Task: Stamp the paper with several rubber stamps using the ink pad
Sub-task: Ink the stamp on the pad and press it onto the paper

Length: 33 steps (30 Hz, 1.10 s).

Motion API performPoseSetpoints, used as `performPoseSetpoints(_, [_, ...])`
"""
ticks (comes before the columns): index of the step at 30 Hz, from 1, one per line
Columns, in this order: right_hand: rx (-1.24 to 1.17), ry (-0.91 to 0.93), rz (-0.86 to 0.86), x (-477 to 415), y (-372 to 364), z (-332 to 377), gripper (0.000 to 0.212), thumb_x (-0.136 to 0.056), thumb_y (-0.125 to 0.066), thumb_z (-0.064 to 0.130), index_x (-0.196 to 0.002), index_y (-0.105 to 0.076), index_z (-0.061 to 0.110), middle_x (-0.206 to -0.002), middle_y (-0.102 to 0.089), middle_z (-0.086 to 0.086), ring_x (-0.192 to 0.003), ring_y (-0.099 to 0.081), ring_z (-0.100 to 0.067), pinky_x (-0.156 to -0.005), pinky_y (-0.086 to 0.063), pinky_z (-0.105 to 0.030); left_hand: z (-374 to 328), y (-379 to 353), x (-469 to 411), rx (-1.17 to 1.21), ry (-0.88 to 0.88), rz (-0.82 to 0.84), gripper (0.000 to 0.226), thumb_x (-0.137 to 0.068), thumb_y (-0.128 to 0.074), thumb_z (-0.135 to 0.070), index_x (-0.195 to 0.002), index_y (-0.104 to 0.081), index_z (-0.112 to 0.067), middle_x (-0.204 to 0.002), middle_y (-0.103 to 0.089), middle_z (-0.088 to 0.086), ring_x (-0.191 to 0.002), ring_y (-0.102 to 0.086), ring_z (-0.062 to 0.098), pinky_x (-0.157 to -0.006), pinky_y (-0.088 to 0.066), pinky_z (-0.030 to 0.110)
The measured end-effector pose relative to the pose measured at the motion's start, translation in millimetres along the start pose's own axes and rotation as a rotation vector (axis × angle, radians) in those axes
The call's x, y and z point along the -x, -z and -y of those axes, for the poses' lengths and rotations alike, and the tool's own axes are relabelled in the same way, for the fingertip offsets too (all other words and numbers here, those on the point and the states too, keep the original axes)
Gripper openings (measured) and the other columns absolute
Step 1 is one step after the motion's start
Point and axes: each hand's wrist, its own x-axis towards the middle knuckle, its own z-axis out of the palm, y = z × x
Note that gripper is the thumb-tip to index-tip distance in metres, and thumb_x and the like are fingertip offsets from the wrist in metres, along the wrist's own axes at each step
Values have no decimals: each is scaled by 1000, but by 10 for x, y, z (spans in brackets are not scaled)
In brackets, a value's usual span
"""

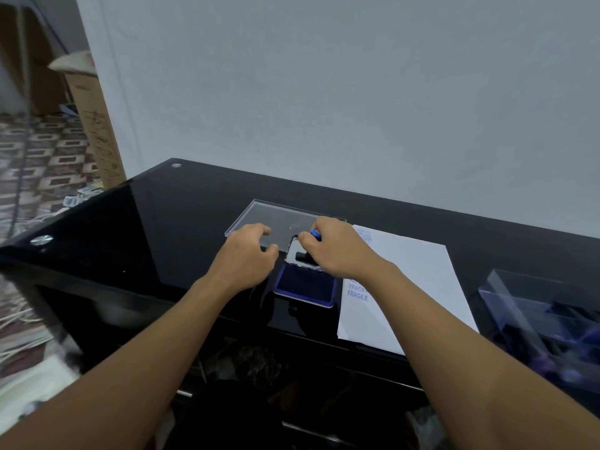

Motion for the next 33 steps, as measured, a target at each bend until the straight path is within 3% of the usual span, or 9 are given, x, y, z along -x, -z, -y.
performPoseSetpoints(4, [106,6,109,-76,-119,17,28,-102,-41,36,-80,-39,19,-82,-52,-6,-68,-49,-20,-57,-35,-33,102,-83,-44,-104,-41,-1,43,-97,-54,-26,-138,-53,-13,-147,-50,2,-140,-38,20,-117,-31,45])
performPoseSetpoints(8, [144,22,132,-122,-196,20,23,-101,-41,34,-90,-49,16,-93,-57,-10,-76,-55,-24,-62,-40,-34,202,-162,-53,-293,-44,62,49,-100,-48,-29,-147,-46,-18,-162,-29,3,-152,-12,25,-120,-11,58])
performPoseSetpoints(10, [156,24,139,-131,-227,18,23,-101,-41,34,-97,-52,14,-97,-58,-10,-78,-57,-25,-67,-46,-38,254,-195,-52,-326,-48,69,51,-101,-46,-31,-150,-42,-19,-164,-23,3,-153,-7,26,-120,-9,59])
performPoseSetpoints(13, [175,34,142,-120,-267,14,23,-102,-41,34,-98,-51,14,-98,-59,-11,-79,-58,-28,-72,-50,-42,308,-225,-39,-306,-29,65,51,-102,-43,-32,-151,-40,-20,-165,-22,3,-154,-8,26,-121,-11,60])
performPoseSetpoints(19, [186,56,130,-84,-302,31,19,-103,-43,31,-92,-44,16,-90,-56,-11,-64,-49,-21,-64,-40,-34,359,-271,-10,-313,-34,44,51,-102,-43,-34,-151,-38,-21,-164,-24,3,-153,-13,25,-121,-12,57])
performPoseSetpoints(25, [224,82,100,-63,-373,25,22,-103,-41,31,-99,-45,10,-95,-62,-18,-77,-56,-34,-67,-42,-38,356,-281,-4,-338,-40,38,54,-102,-41,-36,-154,-34,-22,-164,-23,2,-151,-19,23,-122,-12,56])
performPoseSetpoints(28, [259,122,76,-33,-422,23,20,-104,-39,27,-96,-40,9,-83,-59,-15,-76,-53,-36,-65,-37,-38,359,-286,-1,-352,-38,40,54,-102,-40,-37,-154,-33,-22,-164,-23,2,-151,-21,23,-122,-13,57])
performPoseSetpoints(30, [256,125,74,-10,-430,31,18,-104,-39,24,-94,-39,9,-70,-46,-6,-71,-46,-32,-64,-33,-36,356,-290,2,-358,-36,40,54,-102,-40,-37,-153,-33,-22,-164,-23,2,-151,-22,23,-122,-13,57])
performPoseSetpoints(33, [235,114,61,-20,-453,27,18,-104,-39,25,-94,-38,10,-73,-46,-8,-69,-45,-32,-64,-32,-36,360,-294,-4,-361,-37,37,54,-101,-39,-37,-153,-33,-22,-164,-24,2,-150,-23,23,-122,-14,57])
